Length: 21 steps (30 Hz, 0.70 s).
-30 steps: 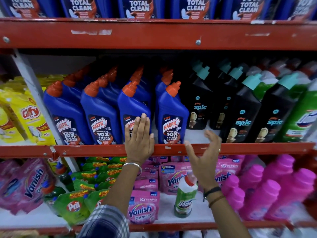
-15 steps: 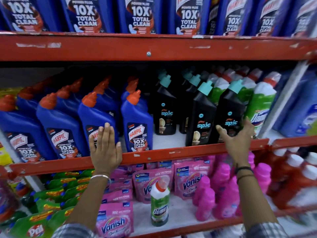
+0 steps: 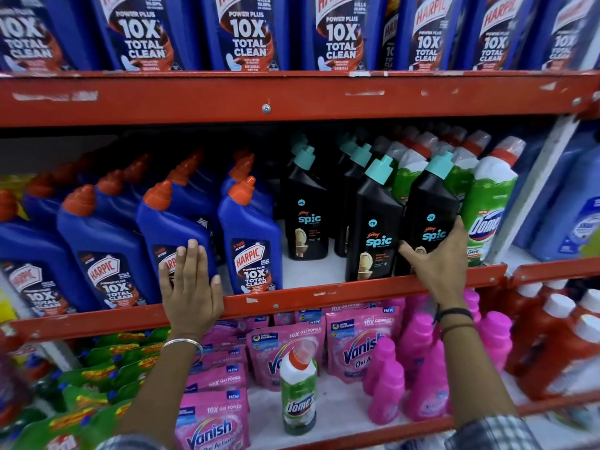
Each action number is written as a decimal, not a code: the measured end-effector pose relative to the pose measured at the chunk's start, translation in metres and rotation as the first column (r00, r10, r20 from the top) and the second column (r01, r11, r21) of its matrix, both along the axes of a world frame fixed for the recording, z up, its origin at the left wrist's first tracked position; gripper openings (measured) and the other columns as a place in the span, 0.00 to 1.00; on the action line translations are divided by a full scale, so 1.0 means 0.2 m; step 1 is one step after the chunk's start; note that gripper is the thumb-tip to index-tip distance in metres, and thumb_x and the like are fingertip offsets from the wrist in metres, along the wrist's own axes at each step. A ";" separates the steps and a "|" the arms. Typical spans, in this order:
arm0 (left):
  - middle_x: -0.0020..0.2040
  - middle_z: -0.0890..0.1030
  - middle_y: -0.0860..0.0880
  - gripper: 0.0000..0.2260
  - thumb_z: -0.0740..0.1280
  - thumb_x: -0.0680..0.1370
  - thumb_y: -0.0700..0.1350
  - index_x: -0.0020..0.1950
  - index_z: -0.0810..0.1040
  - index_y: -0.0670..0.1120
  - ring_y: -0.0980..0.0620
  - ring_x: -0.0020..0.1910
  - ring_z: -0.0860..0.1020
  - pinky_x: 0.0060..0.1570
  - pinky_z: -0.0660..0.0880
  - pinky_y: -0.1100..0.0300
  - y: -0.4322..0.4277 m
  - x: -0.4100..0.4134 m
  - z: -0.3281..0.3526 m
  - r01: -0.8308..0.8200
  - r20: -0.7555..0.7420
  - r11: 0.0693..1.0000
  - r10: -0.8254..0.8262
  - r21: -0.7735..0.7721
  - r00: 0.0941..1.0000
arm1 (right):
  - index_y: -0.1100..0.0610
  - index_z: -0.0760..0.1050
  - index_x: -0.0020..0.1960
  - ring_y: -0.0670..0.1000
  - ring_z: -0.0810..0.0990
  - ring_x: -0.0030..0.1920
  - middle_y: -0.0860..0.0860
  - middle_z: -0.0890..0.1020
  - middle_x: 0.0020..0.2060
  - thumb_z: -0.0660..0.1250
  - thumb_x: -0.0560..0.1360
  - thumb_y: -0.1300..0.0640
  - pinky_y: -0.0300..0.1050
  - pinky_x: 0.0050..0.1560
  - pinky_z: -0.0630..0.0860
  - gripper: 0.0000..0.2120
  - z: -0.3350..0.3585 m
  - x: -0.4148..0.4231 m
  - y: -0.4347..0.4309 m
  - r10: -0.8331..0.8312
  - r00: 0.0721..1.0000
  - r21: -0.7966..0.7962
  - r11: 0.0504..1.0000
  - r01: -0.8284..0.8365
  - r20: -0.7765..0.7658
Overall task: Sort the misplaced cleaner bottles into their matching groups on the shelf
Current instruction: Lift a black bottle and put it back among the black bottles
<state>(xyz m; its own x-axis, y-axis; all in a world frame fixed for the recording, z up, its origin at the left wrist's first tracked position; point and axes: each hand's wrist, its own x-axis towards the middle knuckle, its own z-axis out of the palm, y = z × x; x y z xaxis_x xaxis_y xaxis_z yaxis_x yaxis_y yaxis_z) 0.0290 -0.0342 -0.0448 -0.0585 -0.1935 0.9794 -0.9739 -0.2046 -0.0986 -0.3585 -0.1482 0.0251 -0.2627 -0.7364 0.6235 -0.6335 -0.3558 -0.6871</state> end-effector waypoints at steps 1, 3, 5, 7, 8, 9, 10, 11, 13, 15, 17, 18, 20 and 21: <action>0.79 0.50 0.48 0.26 0.52 0.81 0.48 0.77 0.53 0.41 0.49 0.78 0.50 0.76 0.46 0.47 0.00 0.00 0.00 -0.001 0.000 1.000 0.001 0.000 1.000 | 0.67 0.52 0.74 0.61 0.62 0.72 0.64 0.63 0.71 0.77 0.66 0.50 0.52 0.69 0.62 0.49 0.00 0.00 0.00 -0.008 1.000 -0.001 1.000 0.008 0.003; 0.79 0.50 0.48 0.26 0.52 0.81 0.48 0.77 0.53 0.41 0.49 0.78 0.50 0.76 0.46 0.47 0.00 0.00 -0.01 -0.004 -0.001 1.000 0.004 0.004 1.000 | 0.67 0.55 0.74 0.61 0.64 0.71 0.64 0.65 0.70 0.76 0.66 0.46 0.53 0.68 0.64 0.48 0.01 0.01 0.00 -0.031 0.999 -0.017 0.999 0.031 0.024; 0.79 0.50 0.48 0.26 0.52 0.81 0.48 0.78 0.53 0.41 0.49 0.78 0.50 0.75 0.47 0.47 0.00 0.01 -0.01 -0.007 -0.001 1.000 0.007 0.006 1.000 | 0.66 0.58 0.72 0.61 0.66 0.69 0.63 0.69 0.68 0.76 0.65 0.43 0.55 0.67 0.67 0.47 0.02 0.02 0.00 -0.049 0.998 -0.036 0.998 0.051 0.042; 0.79 0.50 0.48 0.26 0.52 0.81 0.48 0.78 0.53 0.41 0.49 0.78 0.50 0.76 0.46 0.47 0.00 0.01 -0.01 -0.009 0.000 1.000 0.009 0.004 1.000 | 0.66 0.61 0.70 0.61 0.69 0.67 0.63 0.71 0.65 0.76 0.63 0.42 0.56 0.65 0.69 0.46 0.03 0.02 0.00 -0.069 0.996 -0.048 0.996 0.072 0.062; 0.79 0.50 0.48 0.26 0.52 0.81 0.48 0.78 0.53 0.41 0.49 0.78 0.50 0.76 0.46 0.47 0.00 0.01 -0.01 -0.008 0.002 1.000 0.008 0.004 1.000 | 0.66 0.62 0.70 0.61 0.70 0.66 0.63 0.72 0.64 0.77 0.63 0.43 0.55 0.64 0.70 0.46 0.02 0.02 0.00 -0.077 0.994 -0.054 0.995 0.082 0.079; 0.79 0.50 0.48 0.26 0.52 0.81 0.48 0.78 0.53 0.41 0.49 0.78 0.50 0.76 0.46 0.48 0.00 0.01 0.00 -0.008 0.005 1.000 0.008 0.003 1.000 | 0.66 0.63 0.69 0.61 0.70 0.65 0.63 0.72 0.63 0.77 0.62 0.44 0.55 0.64 0.70 0.45 0.02 0.02 0.02 -0.082 0.991 -0.066 0.994 0.089 0.102; 0.79 0.50 0.48 0.27 0.52 0.81 0.48 0.78 0.52 0.41 0.49 0.78 0.50 0.76 0.46 0.48 0.00 0.01 0.00 -0.009 0.007 1.000 0.009 0.003 1.000 | 0.66 0.63 0.68 0.61 0.71 0.64 0.63 0.73 0.62 0.78 0.62 0.45 0.54 0.63 0.70 0.45 0.01 0.02 0.04 -0.081 0.988 -0.084 0.992 0.093 0.132; 0.79 0.50 0.48 0.27 0.52 0.81 0.48 0.78 0.52 0.41 0.49 0.78 0.50 0.76 0.46 0.48 0.00 0.01 0.00 -0.010 0.006 1.000 0.010 0.003 1.000 | 0.66 0.63 0.68 0.61 0.72 0.63 0.63 0.73 0.62 0.79 0.61 0.47 0.52 0.63 0.70 0.45 0.00 0.02 0.06 -0.076 0.983 -0.105 0.990 0.094 0.167; 0.79 0.50 0.48 0.27 0.52 0.81 0.48 0.78 0.52 0.41 0.50 0.78 0.50 0.76 0.46 0.48 0.00 0.01 0.00 -0.008 0.005 1.000 0.008 0.006 1.000 | 0.66 0.64 0.67 0.60 0.72 0.63 0.63 0.73 0.61 0.80 0.60 0.49 0.48 0.64 0.69 0.45 -0.02 0.02 0.12 -0.060 0.973 -0.142 0.985 0.094 0.223; 0.79 0.50 0.48 0.26 0.52 0.81 0.48 0.78 0.52 0.41 0.50 0.78 0.50 0.76 0.46 0.48 0.00 0.01 -0.01 -0.008 0.001 1.000 0.008 0.010 1.000 | 0.68 0.64 0.67 0.60 0.72 0.63 0.64 0.72 0.61 0.81 0.59 0.51 0.40 0.64 0.66 0.45 -0.04 0.03 0.19 -0.052 0.968 -0.169 0.981 0.096 0.247; 0.79 0.49 0.48 0.26 0.51 0.81 0.48 0.78 0.52 0.41 0.50 0.78 0.49 0.76 0.46 0.48 0.00 0.01 -0.01 -0.007 0.000 1.000 0.007 0.015 1.000 | 0.69 0.64 0.66 0.61 0.73 0.61 0.65 0.73 0.60 0.82 0.59 0.51 0.32 0.60 0.64 0.45 -0.02 0.06 0.26 -0.052 0.963 -0.202 0.973 0.108 0.265; 0.79 0.49 0.48 0.26 0.51 0.81 0.48 0.78 0.52 0.41 0.50 0.78 0.49 0.76 0.45 0.48 0.00 0.01 -0.01 -0.005 0.003 1.000 0.005 0.016 1.000 | 0.69 0.65 0.65 0.61 0.73 0.60 0.65 0.73 0.60 0.82 0.59 0.50 0.32 0.60 0.64 0.45 0.01 0.09 0.31 -0.067 0.961 -0.218 0.967 0.128 0.268; 0.79 0.49 0.49 0.26 0.51 0.82 0.48 0.78 0.51 0.41 0.50 0.78 0.49 0.75 0.46 0.48 0.00 0.01 0.00 0.000 0.002 1.000 0.000 0.015 1.000 | 0.68 0.65 0.65 0.60 0.73 0.60 0.65 0.73 0.59 0.81 0.59 0.47 0.38 0.60 0.67 0.45 0.06 0.14 0.40 -0.108 0.963 -0.247 0.954 0.170 0.247; 0.79 0.49 0.49 0.26 0.51 0.82 0.49 0.78 0.51 0.41 0.51 0.78 0.49 0.75 0.46 0.48 0.00 0.00 0.00 0.004 0.000 1.000 -0.004 0.014 1.000 | 0.67 0.66 0.65 0.60 0.74 0.59 0.64 0.74 0.59 0.80 0.59 0.45 0.41 0.59 0.68 0.45 0.09 0.16 0.43 -0.119 0.966 -0.259 0.949 0.179 0.232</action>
